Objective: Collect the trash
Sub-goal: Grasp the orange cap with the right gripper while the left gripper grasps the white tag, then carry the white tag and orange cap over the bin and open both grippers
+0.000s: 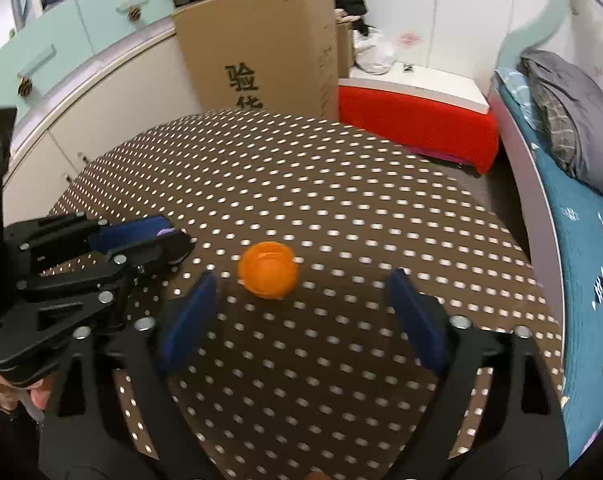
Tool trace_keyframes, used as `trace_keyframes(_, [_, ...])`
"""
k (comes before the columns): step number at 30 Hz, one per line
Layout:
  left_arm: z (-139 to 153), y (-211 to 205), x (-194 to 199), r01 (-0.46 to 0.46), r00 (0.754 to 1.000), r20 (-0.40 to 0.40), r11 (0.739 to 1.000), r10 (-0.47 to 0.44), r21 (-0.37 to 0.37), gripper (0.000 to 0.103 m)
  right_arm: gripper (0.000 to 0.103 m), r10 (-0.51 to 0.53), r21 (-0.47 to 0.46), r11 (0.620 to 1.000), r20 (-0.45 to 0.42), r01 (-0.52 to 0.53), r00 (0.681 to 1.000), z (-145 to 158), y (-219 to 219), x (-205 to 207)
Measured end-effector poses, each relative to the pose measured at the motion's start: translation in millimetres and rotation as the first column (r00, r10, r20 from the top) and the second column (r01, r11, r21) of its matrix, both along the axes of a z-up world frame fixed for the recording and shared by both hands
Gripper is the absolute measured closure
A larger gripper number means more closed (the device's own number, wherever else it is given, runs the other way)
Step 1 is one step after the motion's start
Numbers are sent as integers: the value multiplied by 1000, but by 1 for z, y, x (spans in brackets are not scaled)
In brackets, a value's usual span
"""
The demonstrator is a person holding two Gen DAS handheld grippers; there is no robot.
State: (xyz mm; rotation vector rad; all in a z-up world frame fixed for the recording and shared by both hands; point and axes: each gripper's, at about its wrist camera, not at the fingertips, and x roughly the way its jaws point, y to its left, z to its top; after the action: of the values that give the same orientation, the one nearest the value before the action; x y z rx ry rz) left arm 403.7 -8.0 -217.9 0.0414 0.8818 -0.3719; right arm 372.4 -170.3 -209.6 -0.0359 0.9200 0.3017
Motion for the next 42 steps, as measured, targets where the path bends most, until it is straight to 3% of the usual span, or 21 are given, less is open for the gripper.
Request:
trace_keyframes(2, [-1,0,-4,-6,1000,-2,1000,6,-5,81,41,16,-42,999,22,-15,1000,-1,11,-2])
trace_keyframes(4, [-1,0,-5,-2,1000,-2,1000,2,-6,81,65,33,-68,997,35,-31,999,0,17,-4])
trace_keyframes(6, [0,-2,-6,0,1000,8,1000,0,-3,82,73,29,-72,997,45,-26,999,0,17,-6])
trace_keyframes(12, [3,-5,-15,5,1000,25,1000,-5,-8,82,74,-11,-8,1000,40,11,999,1,-1,-14])
trace_keyframes(20, [13,-16,-28,42,997,68,999,-41,-21,83,74,-97,-1,995,63,97,993,20,-50,-52])
trace_keyframes(25, [26,-25,-37,95,993,75,989,-87,-115,83,74,-173,43,985,99,169,980,42,-100,-88])
trace_keyframes(28, [38,-42,-47,118,988,105,990,-109,-81,83,74,-207,75,977,125,198,970,58,-129,-113])
trace_keyframes(33, [70,-77,-77,170,977,149,981,-155,-94,83,74,-272,120,960,167,254,948,78,-172,-147])
trace_keyframes(42, [111,-167,-128,314,938,196,939,-284,-140,83,74,-392,253,907,207,338,896,103,-247,-196])
